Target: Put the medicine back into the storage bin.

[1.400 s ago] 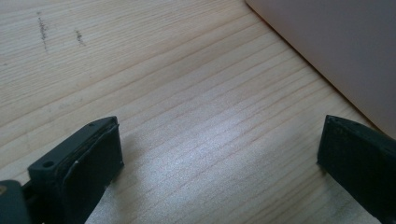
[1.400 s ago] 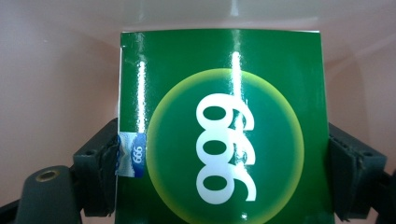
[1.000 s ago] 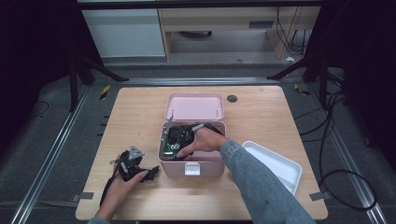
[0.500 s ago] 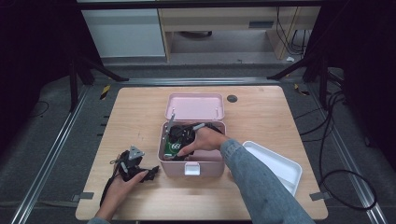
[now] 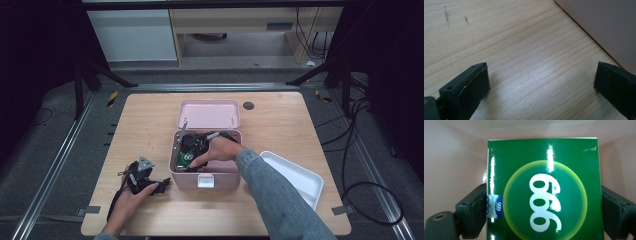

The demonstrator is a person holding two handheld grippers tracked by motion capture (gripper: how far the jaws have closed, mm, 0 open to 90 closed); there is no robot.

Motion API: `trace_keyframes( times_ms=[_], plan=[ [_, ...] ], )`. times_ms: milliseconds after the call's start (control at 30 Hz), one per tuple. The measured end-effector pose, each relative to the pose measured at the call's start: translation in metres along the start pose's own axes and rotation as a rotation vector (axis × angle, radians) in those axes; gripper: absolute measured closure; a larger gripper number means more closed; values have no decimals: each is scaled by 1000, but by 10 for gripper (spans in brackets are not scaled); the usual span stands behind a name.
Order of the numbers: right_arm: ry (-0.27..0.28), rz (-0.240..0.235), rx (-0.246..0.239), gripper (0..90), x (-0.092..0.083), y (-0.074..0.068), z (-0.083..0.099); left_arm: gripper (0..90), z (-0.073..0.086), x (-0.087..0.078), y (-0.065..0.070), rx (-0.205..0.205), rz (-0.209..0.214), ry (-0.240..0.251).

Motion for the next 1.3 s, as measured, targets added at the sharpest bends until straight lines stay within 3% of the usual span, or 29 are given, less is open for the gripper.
trace_keyframes(
  times_ms=[233,400,733,1167,1300],
  plan=[
    [26,37,-9,66,-10,-1,-6,0,0,0,0,0,0,0],
    [107,71,6,81,-36,-2,-17,0,0,0,0,0,-2,3],
    [193,170,49,147,-86,5,-16,0,0,0,0,0,-1,2],
    [311,354,165,280,-164,21,11,0,0,0,0,0,-2,4],
    [305,403,195,313,-182,26,31,0,0,0,0,0,-2,4]
  ],
)
Point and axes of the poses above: each handheld gripper's, and its own axes: x roughly forward along the jaws, z roughly out of its underside, y roughly to its right, the point moved 8 cm from there along x, roughly forward along the jaws, and after that the axes turned 11 degrees about y, right-handed, at the moved point
